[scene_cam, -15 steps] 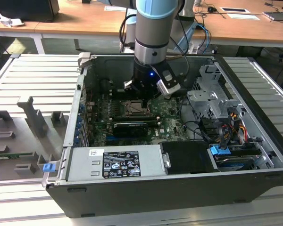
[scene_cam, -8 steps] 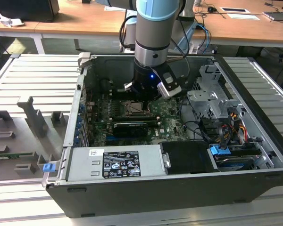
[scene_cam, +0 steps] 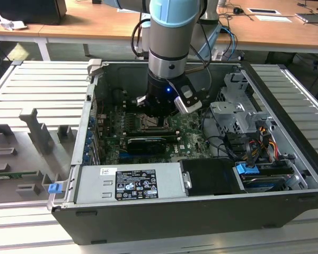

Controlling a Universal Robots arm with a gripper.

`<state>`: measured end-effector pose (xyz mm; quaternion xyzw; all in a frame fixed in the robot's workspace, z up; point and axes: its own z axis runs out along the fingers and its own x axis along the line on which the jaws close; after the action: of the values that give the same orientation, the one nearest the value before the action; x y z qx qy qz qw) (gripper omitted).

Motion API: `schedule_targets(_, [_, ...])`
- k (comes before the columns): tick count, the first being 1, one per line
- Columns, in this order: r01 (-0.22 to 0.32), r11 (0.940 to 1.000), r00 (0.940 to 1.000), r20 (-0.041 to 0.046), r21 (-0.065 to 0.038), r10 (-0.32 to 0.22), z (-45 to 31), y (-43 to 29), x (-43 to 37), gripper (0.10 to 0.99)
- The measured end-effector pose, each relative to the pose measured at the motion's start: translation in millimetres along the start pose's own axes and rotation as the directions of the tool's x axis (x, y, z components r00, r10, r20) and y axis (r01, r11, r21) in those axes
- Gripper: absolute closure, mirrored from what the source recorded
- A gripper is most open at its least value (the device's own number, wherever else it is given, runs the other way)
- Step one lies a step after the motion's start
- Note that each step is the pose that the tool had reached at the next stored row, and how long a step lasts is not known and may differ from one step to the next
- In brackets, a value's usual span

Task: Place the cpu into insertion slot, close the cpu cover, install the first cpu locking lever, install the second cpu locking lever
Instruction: 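Install the second cpu locking lever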

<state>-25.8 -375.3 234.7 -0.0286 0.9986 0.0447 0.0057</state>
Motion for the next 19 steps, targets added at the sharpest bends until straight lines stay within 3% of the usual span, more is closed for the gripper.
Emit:
schedule_targets(1, [0.0, 0.9999, 1.0, 0.0005, -0.011, 0.0, -0.2, -1.6, 2.5, 0.98])
schedule_targets(3, [0.0, 0.9982, 1.0, 0.0034, -0.059, 0.0, -0.5, -4.3, 9.5, 0.98])
schedule_targets(4, [0.0, 0.9979, 1.0, 0.0038, -0.065, 0.001, -0.5, -5.5, 13.0, 0.98])
schedule_targets(11, [0.0, 0.9974, 1.0, 0.0041, -0.072, 0.001, -0.9, -12.2, 28.4, 0.98])
schedule_targets(17, [0.0, 0.9969, 1.0, 0.0044, -0.078, 0.001, 10.0, -13.6, 34.1, 0.98])
schedule_targets(19, [-0.001, 0.9963, 1.0, 0.0048, -0.086, 0.001, 11.3, -14.0, 38.4, 0.98])
